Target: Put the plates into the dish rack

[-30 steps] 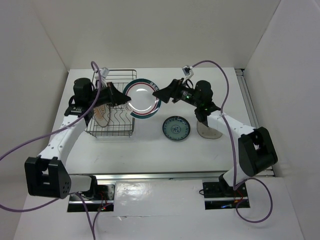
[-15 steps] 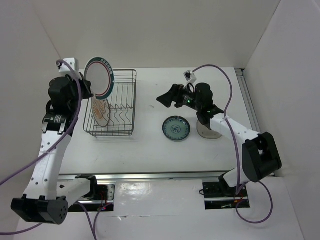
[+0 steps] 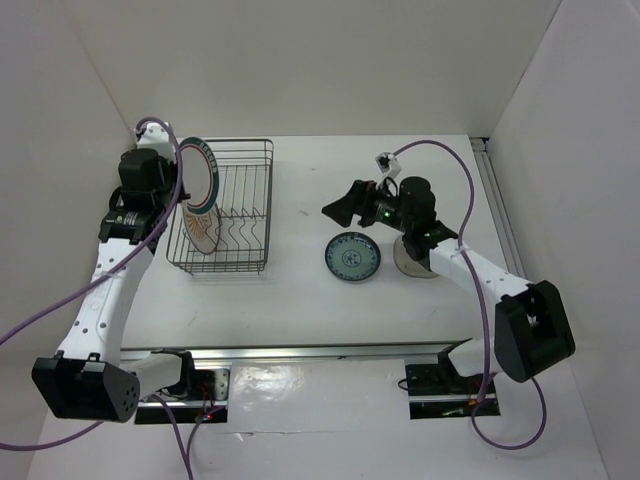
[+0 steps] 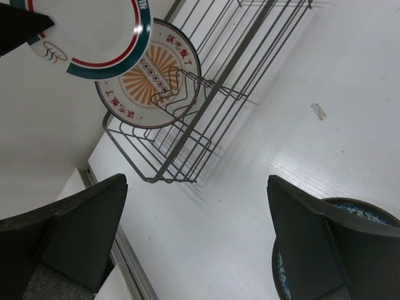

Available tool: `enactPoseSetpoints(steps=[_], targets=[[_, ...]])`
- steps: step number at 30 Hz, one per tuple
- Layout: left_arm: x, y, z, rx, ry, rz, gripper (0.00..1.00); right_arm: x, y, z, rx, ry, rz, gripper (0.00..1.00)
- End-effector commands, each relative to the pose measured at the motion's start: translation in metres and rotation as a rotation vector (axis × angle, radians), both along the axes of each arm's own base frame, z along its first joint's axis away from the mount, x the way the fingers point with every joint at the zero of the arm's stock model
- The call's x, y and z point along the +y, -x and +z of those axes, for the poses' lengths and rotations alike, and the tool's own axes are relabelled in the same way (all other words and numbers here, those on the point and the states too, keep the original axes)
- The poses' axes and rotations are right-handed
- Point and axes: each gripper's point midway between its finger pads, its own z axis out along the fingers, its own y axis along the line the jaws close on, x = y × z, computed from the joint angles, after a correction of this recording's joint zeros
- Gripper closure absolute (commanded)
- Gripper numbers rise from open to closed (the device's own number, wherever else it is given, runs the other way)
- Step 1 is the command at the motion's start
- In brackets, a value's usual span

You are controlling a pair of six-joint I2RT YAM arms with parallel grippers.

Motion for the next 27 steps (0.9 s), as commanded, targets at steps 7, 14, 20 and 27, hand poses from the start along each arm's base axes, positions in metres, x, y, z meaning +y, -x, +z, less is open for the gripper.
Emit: enactPoseSetpoints(steps=[7,14,20,27], targets=[[0.0,-0.001,0.017,-0.082,-0.029,-0.024,1.0,-0.014,0.009,0.013,-0.052,-0.03,0.033,0.0],[-0.019,0.004,0.0,-0.001,-0.067,-0.03,1.0,-0.018,0.011,0.022,-0.079,-0.06,0.042,0.0],[-0.021,0.011,-0.008,0.041,-0.086,0.038,1.0,-0.027,0.01,0.031,-0.1,-0.075,0.032,0.0],[-0.021,0.01,-0.016,0.063,-0.067,0.059,1.0,-0.029,0.013,0.033,-0.1,-0.085,0.042,0.0]])
